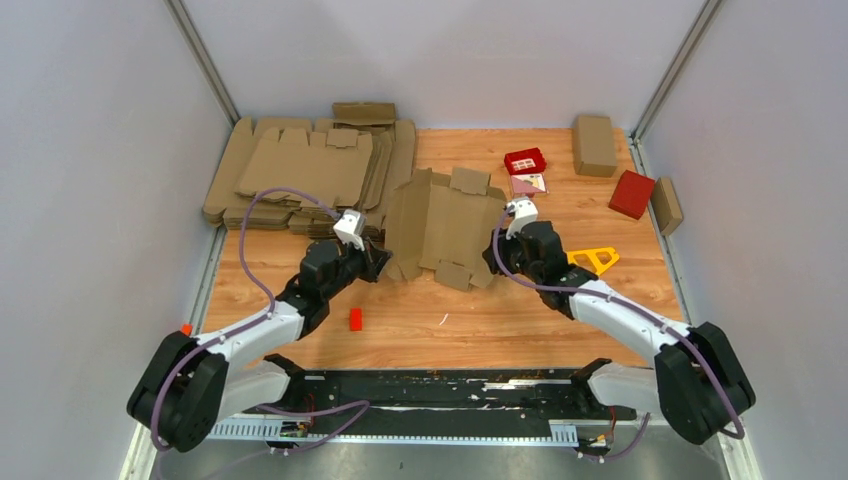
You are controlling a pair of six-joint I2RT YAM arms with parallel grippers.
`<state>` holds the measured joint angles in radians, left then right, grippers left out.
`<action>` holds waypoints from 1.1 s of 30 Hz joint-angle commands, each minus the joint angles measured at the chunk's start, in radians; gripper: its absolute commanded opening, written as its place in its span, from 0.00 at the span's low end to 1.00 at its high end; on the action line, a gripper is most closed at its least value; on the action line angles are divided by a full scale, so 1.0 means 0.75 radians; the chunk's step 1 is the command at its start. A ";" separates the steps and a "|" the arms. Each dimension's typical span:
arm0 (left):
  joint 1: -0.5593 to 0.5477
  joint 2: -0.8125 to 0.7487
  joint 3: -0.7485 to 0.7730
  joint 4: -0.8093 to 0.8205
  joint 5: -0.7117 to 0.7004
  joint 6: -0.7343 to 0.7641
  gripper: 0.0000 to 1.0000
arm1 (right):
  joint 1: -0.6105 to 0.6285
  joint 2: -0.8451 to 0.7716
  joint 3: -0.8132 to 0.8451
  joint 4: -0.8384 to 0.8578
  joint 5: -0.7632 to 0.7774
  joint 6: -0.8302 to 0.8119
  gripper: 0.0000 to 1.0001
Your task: Fold the paper box
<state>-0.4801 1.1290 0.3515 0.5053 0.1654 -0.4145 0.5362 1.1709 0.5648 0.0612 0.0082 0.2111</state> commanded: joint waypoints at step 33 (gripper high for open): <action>-0.096 -0.090 -0.007 -0.035 -0.094 0.166 0.00 | 0.128 0.430 0.306 -0.173 0.254 0.010 0.76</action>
<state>-0.5495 1.0729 0.3336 0.4732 0.0910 -0.3252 0.6510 1.5528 0.8013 -0.1150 0.2127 0.1852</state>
